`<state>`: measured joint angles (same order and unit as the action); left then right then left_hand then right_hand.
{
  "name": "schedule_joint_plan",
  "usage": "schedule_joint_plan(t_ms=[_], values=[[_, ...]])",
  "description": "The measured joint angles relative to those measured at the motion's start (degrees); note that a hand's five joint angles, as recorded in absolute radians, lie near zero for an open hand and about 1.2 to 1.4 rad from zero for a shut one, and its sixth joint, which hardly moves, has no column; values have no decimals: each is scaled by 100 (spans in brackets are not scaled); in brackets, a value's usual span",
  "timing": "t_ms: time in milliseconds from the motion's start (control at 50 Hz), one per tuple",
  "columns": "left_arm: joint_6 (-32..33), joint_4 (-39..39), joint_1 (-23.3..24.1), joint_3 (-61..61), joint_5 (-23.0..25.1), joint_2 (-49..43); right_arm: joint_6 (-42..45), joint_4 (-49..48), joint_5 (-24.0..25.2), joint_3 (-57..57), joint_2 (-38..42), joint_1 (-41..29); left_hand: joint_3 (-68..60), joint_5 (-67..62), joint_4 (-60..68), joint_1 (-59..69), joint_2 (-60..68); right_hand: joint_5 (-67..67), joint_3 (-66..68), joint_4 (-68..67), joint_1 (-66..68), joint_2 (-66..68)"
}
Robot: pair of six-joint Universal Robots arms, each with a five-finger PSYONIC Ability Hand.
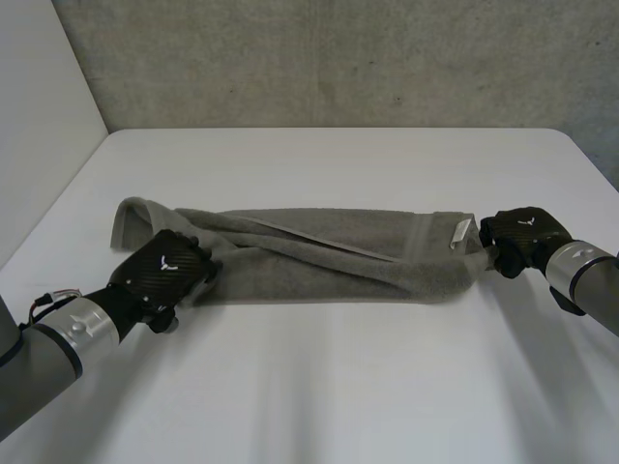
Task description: Fold the towel.
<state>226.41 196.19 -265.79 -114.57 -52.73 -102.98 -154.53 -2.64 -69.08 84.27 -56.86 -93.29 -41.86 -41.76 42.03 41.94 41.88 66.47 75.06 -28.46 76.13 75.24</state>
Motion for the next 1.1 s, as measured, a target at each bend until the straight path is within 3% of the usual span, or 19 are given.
schedule_joint_plan(t_ms=[200,280,380,420,460,960,1100], values=[[-26,279,50,240,-221,-473,2,0,10,3,0,-6,-717,-691,710,710,710,0,8,0,5,45],[-28,434,66,312,-350,-576,-2,0,10,2,0,-2,-1979,-1951,1978,1983,1982,0,8,0,6,45],[-28,497,96,389,-432,-598,-2,0,4,-4,-4,4,-2713,-2675,2645,2757,2700,0,8,0,7,45],[-29,503,126,440,-455,-595,-1,0,-7,-18,-8,13,-4196,-4125,4149,4149,4177,0,8,0,7,45],[-29,503,150,479,-467,-592,-2,2,-19,-29,-11,22,-4553,-4365,4453,4223,4443,1,8,0,7,45],[-122,443,132,945,-536,-662,-32,272,-45,-169,-495,17,-4654,-4372,4484,4224,4469,0,8,0,8,45],[-722,332,147,1267,-907,-237,-52,849,26,-630,-1068,7,-4660,-4372,4488,4224,4470,0,8,0,9,49]])
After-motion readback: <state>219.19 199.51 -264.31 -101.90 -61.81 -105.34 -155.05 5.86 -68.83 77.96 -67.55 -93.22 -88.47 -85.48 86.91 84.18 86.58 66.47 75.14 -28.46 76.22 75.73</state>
